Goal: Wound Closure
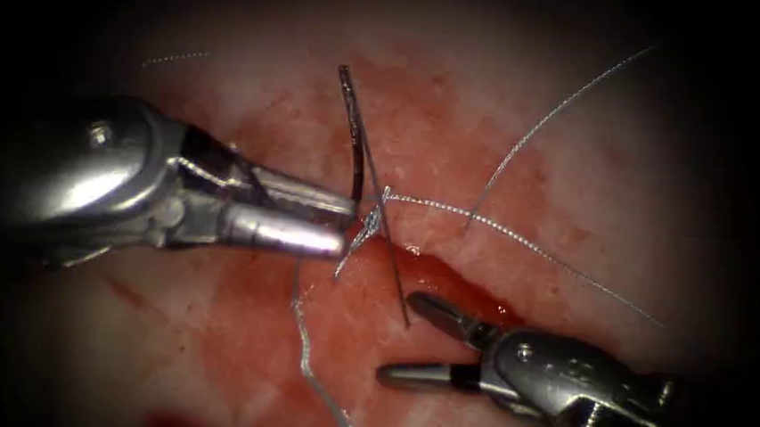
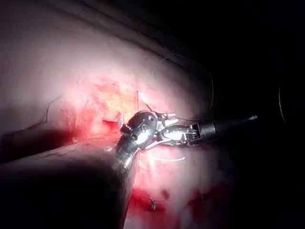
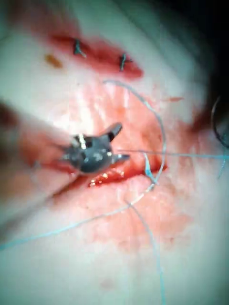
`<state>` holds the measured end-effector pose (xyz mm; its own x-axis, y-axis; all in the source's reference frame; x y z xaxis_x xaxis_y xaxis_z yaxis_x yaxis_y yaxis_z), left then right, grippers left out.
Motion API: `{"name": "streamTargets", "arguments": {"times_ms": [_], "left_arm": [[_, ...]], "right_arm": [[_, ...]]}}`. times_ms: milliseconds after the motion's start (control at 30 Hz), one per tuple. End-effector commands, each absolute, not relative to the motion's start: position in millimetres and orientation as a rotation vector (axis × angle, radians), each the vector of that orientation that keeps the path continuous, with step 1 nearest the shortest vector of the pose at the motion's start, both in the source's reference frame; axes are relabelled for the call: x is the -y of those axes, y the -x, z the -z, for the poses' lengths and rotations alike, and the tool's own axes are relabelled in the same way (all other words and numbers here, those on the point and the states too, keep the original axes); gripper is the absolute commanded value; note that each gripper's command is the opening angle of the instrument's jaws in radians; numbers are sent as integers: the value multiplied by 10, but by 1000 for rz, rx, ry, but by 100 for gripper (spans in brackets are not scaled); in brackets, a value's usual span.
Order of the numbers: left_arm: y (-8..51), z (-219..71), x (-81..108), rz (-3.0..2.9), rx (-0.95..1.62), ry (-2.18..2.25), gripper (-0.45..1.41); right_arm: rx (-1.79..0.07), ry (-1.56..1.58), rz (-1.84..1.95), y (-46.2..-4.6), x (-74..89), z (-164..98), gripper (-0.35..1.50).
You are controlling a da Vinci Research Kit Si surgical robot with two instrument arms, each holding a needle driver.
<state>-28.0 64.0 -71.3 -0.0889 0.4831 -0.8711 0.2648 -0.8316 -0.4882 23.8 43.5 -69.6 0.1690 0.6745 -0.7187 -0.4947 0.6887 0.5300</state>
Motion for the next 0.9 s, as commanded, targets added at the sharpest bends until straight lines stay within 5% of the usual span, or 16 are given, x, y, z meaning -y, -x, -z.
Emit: {"name": "streamTargets", "arguments": {"times_ms": [33, 900], "left_arm": [[283, 711, -637, -2050, 822, 2017, -35], [265, 775, -704, -2042, 564, 2000, -35]], "right_arm": [[-1124, -189, -835, -244, -431, 684, 120], [-1060, -189, -814, -244, -424, 664, 111]]}}
